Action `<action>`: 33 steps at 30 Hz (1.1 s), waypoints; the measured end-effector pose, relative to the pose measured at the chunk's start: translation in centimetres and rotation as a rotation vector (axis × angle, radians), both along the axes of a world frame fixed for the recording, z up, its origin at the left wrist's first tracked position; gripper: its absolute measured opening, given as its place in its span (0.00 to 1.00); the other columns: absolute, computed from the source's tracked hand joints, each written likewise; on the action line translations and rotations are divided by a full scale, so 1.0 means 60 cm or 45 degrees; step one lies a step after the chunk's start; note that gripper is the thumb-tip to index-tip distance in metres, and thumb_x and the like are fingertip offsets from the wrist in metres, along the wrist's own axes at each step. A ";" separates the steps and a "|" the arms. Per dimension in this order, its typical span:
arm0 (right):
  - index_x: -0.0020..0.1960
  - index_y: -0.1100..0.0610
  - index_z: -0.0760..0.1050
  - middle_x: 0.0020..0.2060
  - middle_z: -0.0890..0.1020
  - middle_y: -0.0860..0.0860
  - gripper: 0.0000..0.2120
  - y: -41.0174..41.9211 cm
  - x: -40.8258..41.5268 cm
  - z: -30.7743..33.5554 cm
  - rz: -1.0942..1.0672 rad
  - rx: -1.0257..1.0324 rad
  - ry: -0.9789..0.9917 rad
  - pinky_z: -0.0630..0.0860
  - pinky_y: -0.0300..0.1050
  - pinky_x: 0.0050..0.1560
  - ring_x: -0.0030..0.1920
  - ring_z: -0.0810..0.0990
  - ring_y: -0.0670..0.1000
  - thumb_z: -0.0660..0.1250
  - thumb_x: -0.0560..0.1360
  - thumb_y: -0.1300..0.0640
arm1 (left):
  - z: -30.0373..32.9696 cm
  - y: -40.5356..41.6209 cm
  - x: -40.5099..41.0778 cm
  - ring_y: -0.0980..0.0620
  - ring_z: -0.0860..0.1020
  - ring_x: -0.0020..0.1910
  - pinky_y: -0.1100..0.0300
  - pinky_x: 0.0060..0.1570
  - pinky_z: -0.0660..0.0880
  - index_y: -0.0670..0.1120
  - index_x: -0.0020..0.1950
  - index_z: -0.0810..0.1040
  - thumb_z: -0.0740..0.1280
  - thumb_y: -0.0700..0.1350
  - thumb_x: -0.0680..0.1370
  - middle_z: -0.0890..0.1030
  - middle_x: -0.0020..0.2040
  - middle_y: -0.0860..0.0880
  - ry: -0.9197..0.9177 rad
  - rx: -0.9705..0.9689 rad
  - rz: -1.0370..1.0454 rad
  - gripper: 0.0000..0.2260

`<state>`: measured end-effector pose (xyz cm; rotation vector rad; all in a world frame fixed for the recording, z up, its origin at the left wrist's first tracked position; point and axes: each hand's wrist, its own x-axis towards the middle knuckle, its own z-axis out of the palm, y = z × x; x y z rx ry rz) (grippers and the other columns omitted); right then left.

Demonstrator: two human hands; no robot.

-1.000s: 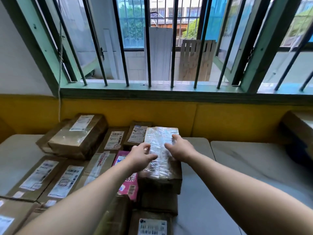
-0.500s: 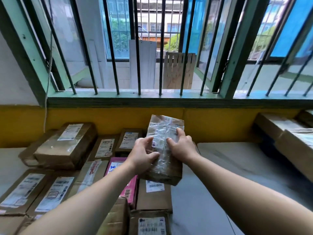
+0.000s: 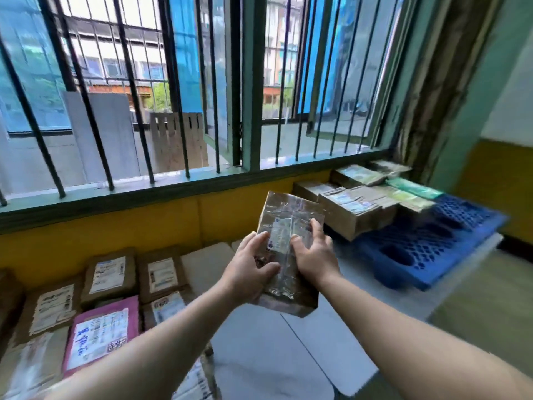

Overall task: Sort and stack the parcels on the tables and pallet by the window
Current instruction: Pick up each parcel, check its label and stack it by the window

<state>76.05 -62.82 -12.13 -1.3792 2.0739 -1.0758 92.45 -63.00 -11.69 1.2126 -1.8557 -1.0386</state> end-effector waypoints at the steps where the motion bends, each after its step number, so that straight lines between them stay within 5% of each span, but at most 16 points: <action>1: 0.80 0.44 0.49 0.75 0.60 0.59 0.31 0.014 -0.032 0.005 -0.037 0.004 -0.004 0.66 0.54 0.69 0.70 0.67 0.61 0.57 0.81 0.41 | 0.008 0.006 -0.033 0.57 0.68 0.64 0.66 0.55 0.72 0.54 0.76 0.61 0.71 0.45 0.76 0.58 0.76 0.55 -0.030 -0.026 -0.036 0.31; 11: 0.80 0.44 0.48 0.78 0.59 0.56 0.34 0.203 -0.453 0.016 -0.416 0.032 -0.014 0.61 0.50 0.73 0.75 0.62 0.59 0.59 0.80 0.39 | 0.025 0.117 -0.460 0.54 0.69 0.68 0.59 0.68 0.66 0.54 0.77 0.58 0.70 0.48 0.75 0.66 0.73 0.51 -0.171 -0.094 -0.463 0.33; 20: 0.80 0.44 0.51 0.75 0.67 0.57 0.34 0.389 -0.750 -0.006 -0.811 0.037 -0.032 0.66 0.49 0.69 0.72 0.68 0.59 0.62 0.78 0.41 | 0.012 0.232 -0.791 0.61 0.66 0.62 0.72 0.55 0.61 0.56 0.77 0.55 0.66 0.47 0.79 0.63 0.73 0.55 -0.240 -0.101 -0.901 0.31; 24: 0.80 0.44 0.52 0.73 0.66 0.57 0.34 0.421 -0.837 -0.019 -0.958 0.029 -0.047 0.66 0.50 0.69 0.71 0.68 0.59 0.62 0.78 0.41 | -0.007 0.233 -0.902 0.55 0.63 0.72 0.68 0.62 0.58 0.56 0.78 0.54 0.67 0.50 0.78 0.60 0.76 0.53 -0.300 -0.157 -1.009 0.32; 33: 0.80 0.43 0.50 0.76 0.61 0.52 0.33 0.371 -1.055 -0.025 -1.144 0.056 -0.026 0.67 0.49 0.65 0.72 0.67 0.57 0.59 0.80 0.40 | -0.023 0.150 -1.155 0.52 0.67 0.70 0.58 0.65 0.67 0.58 0.78 0.52 0.67 0.51 0.78 0.60 0.76 0.53 -0.272 -0.157 -1.236 0.33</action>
